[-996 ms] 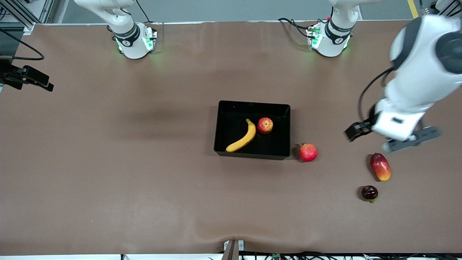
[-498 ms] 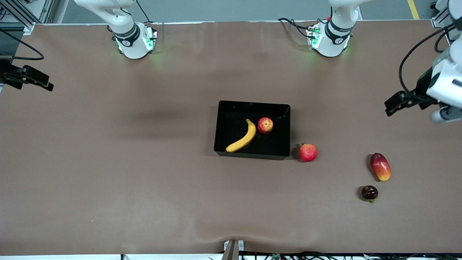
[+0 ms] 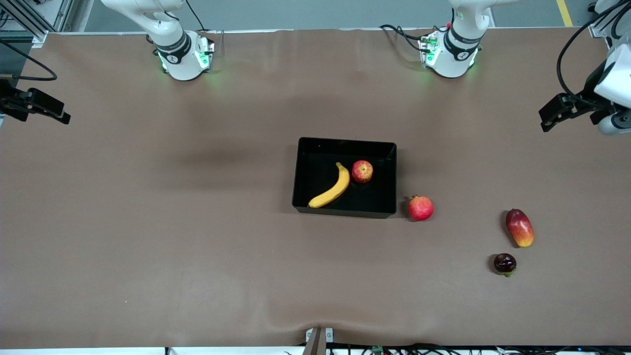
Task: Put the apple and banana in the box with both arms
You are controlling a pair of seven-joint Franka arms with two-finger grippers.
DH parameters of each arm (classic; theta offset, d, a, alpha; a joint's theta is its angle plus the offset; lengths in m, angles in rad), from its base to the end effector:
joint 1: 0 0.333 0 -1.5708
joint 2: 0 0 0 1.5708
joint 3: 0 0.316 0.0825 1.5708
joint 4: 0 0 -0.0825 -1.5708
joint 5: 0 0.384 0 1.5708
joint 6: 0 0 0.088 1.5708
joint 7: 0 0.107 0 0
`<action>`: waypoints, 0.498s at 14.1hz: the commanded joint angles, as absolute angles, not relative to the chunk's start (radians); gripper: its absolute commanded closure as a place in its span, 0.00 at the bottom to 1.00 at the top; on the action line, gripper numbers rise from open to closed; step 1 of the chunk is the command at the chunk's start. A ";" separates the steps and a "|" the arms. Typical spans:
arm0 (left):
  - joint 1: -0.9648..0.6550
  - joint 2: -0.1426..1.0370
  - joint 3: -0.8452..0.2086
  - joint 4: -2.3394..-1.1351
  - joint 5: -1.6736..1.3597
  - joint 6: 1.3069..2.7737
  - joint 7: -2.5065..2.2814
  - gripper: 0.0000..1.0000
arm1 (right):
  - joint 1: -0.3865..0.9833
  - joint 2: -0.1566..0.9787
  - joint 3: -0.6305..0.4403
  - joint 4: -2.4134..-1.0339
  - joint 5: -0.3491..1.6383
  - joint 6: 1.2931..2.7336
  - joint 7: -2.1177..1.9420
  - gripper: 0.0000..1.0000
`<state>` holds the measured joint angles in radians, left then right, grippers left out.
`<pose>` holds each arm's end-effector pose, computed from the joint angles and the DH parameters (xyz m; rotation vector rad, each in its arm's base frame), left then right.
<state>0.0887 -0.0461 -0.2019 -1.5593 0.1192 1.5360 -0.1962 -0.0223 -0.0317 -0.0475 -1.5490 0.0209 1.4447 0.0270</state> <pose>0.5349 -0.0505 0.6524 -3.0146 -0.1336 -0.0625 0.5303 -0.0351 0.6413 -3.1122 0.1477 0.1124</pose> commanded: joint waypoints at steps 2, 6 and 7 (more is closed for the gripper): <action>0.020 -0.110 -0.130 -1.614 0.094 1.528 -0.179 0.00 | -0.048 -0.025 -0.035 -1.526 0.041 1.430 0.017 0.00; 0.025 -0.098 -0.130 -1.598 0.040 1.514 -0.178 0.00 | -0.046 -0.025 -0.035 -1.526 0.041 1.428 0.017 0.00; 0.023 -0.100 -0.130 -1.598 0.017 1.513 -0.187 0.00 | -0.046 -0.025 -0.035 -1.528 0.041 1.428 0.017 0.00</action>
<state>0.0274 -0.0825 -0.1379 -1.5877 0.0584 1.5238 -0.1961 -0.0225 -0.0316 -0.0478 -1.5480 0.0217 1.4443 0.0270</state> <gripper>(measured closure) 0.000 0.000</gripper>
